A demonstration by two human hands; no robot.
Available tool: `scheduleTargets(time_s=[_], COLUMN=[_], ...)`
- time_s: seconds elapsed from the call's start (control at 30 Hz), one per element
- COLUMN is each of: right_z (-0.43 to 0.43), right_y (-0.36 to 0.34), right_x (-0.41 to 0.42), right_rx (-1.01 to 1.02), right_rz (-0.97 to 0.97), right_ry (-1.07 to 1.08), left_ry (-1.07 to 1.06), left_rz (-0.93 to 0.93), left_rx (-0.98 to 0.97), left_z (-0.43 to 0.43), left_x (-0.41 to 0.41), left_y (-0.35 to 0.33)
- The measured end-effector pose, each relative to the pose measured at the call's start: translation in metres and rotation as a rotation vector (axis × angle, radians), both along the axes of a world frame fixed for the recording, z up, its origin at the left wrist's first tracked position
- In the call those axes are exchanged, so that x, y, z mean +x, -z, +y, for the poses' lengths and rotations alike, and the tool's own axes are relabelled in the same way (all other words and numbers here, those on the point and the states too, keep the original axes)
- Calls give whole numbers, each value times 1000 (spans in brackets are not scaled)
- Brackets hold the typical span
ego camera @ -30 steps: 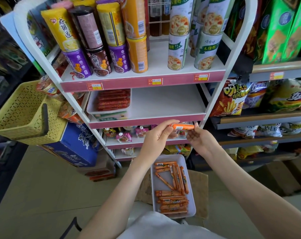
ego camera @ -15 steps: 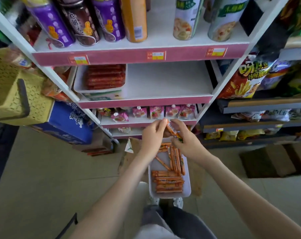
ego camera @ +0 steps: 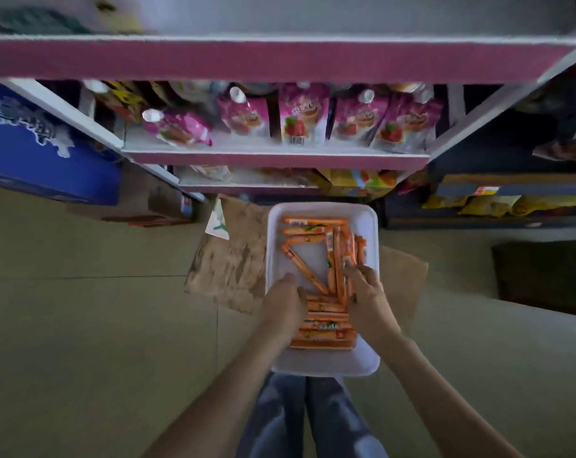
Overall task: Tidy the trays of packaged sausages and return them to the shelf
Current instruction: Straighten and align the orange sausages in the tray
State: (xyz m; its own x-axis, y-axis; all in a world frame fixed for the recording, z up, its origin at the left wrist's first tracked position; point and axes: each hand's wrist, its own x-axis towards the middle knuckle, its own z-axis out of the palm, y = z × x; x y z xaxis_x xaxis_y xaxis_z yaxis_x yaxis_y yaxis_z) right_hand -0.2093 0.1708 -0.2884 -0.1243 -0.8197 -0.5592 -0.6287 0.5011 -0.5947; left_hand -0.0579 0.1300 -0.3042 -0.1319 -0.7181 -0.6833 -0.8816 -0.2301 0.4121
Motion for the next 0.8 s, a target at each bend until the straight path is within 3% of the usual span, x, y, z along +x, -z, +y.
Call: scheduleTargets(time_s=[0.17, 0.33, 0.53, 0.6, 0.7, 0.8], right_z=[-19, -12, 8, 7, 7, 5], right_y=[49, 64, 77, 74, 73, 74], right_x=[3, 8, 12, 7, 0, 3], right_rx=[78, 76, -70, -14, 30, -109], right_rz=[155, 331, 395, 304, 285, 252], right_ry=[-84, -91, -71, -88, -54, -11], left_ry=[-22, -421, -555, -527, -320, -67], left_rz=[-128, 81, 173, 238, 269, 303], left_rx=[-121, -127, 19, -38, -191, -163], left_z=[-6, -12, -11, -8, -4, -4], left_x=[-16, -34, -41, -45, -49, -54], left_y=[72, 94, 107, 92, 84, 89])
